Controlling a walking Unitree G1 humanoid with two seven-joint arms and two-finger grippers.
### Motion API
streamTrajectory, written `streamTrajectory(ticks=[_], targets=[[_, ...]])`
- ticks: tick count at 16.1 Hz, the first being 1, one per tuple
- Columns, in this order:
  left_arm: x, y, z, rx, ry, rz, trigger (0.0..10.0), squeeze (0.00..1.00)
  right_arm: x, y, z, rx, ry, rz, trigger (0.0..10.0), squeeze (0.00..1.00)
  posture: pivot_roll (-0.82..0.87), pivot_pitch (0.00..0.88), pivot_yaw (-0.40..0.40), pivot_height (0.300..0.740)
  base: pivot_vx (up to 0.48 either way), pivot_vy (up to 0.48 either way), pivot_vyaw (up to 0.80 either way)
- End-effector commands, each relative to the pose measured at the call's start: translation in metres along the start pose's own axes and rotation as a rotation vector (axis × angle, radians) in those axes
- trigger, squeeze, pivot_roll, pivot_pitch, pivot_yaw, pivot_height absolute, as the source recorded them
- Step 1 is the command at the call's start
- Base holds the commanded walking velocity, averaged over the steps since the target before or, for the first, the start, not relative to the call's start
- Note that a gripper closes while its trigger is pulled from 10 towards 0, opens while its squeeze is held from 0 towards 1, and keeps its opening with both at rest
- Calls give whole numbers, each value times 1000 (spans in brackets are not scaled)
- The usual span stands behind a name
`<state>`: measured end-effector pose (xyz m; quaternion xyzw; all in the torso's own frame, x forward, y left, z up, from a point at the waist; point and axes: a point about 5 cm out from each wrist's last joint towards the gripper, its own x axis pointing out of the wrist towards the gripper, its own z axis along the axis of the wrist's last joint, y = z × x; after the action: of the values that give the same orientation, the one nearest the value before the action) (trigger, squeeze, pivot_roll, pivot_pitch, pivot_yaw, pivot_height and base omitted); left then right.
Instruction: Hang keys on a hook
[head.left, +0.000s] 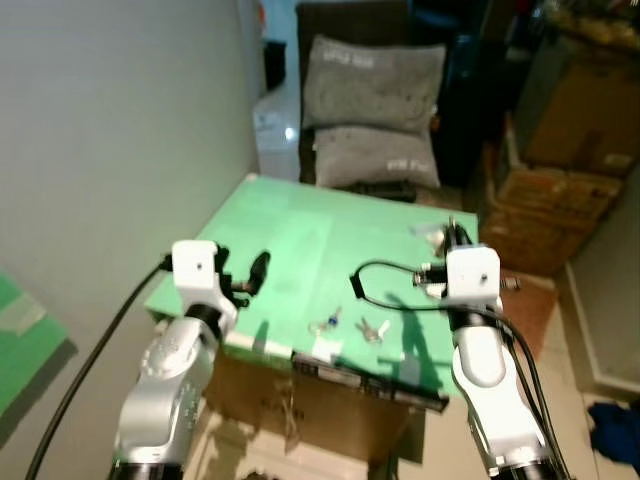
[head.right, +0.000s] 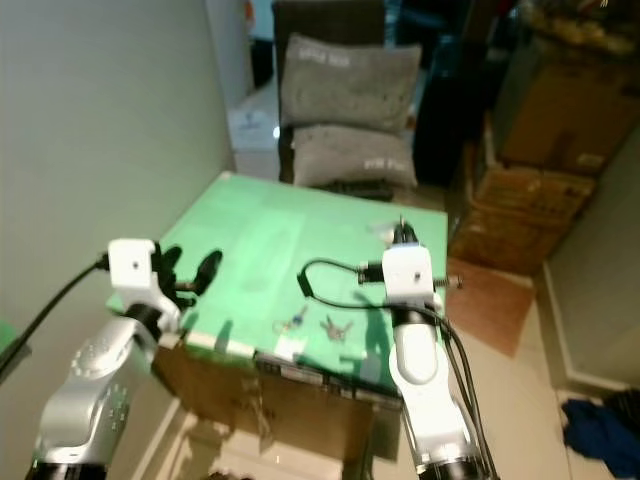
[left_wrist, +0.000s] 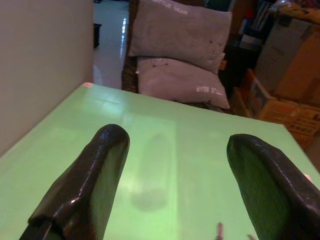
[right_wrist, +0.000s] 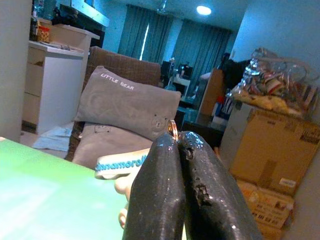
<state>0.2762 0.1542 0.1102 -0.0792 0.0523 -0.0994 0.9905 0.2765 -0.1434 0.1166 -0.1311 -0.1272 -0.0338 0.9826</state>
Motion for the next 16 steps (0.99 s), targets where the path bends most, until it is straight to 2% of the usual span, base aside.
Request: streamTrajectory(ticks=[1,3,4,6,10,16], targets=[[1,-2,7,6,-31,2,10000,0,-1,4,-6,19,40,18,0,0,-10,0,48,740,0,0,0],[2,-1,9,18,-44,5,10000,0,-3,8,-16,57,127,32,0,0,0,0,51,740,0,0,0],[2,-1,9,24,-42,-2,10000,0,-3,9,-17,69,156,45,0,0,3,0,49,740,0,480,0],[0,2,8,47,-37,-2,10000,0,-4,11,-21,69,177,76,0,0,16,0,42,740,0,480,0],[-3,3,3,56,-21,-13,10000,0,-1,14,-29,96,226,98,0,0,26,0,38,740,0,0,0],[-7,1,2,57,-40,-19,10000,0,8,11,-32,90,246,116,0,0,33,0,29,740,0,-480,784]])
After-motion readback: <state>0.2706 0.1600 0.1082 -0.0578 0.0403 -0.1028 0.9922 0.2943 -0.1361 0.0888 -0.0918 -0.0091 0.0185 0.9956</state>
